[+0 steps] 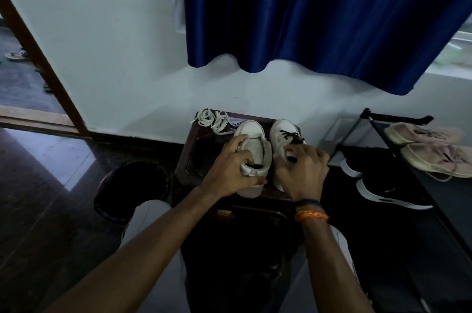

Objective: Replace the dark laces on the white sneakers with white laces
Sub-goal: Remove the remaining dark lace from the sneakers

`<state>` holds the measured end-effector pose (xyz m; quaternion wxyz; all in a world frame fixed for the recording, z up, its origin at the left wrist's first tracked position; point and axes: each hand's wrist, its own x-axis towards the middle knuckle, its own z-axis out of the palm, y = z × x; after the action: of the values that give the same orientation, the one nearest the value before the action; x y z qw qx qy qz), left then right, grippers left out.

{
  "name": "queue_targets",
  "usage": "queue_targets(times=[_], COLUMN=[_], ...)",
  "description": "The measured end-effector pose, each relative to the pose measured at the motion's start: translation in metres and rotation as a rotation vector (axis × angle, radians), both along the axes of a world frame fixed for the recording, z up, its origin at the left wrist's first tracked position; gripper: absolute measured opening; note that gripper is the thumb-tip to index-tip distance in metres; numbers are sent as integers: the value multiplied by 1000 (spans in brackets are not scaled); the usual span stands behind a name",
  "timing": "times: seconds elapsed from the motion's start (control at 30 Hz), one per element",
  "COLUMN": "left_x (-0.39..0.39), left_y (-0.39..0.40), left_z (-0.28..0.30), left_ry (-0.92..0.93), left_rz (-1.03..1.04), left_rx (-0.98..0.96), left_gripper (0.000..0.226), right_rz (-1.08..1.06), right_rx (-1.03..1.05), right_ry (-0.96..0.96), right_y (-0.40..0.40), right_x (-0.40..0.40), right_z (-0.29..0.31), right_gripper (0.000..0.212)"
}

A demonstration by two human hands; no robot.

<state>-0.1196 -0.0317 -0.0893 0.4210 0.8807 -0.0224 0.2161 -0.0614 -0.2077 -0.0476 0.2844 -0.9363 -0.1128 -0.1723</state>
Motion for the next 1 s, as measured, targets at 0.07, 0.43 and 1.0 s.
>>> queue_targets(times=[0.07,0.43,1.0], left_x=[3,15,58], left_y=[3,12,-46], left_z=[1,11,55], left_ry=[13,52,43], left_rz=[1,17,65], left_rx=[-17,-32,301], left_gripper=[42,37,47], right_rz=[49,33,52], right_rx=[-8,-27,306], right_ry=[49,110,98], right_y=[-2,-5,-11], right_x=[1,-19,-38], right_z=[-4,-17,7], right_gripper=[42,30,18])
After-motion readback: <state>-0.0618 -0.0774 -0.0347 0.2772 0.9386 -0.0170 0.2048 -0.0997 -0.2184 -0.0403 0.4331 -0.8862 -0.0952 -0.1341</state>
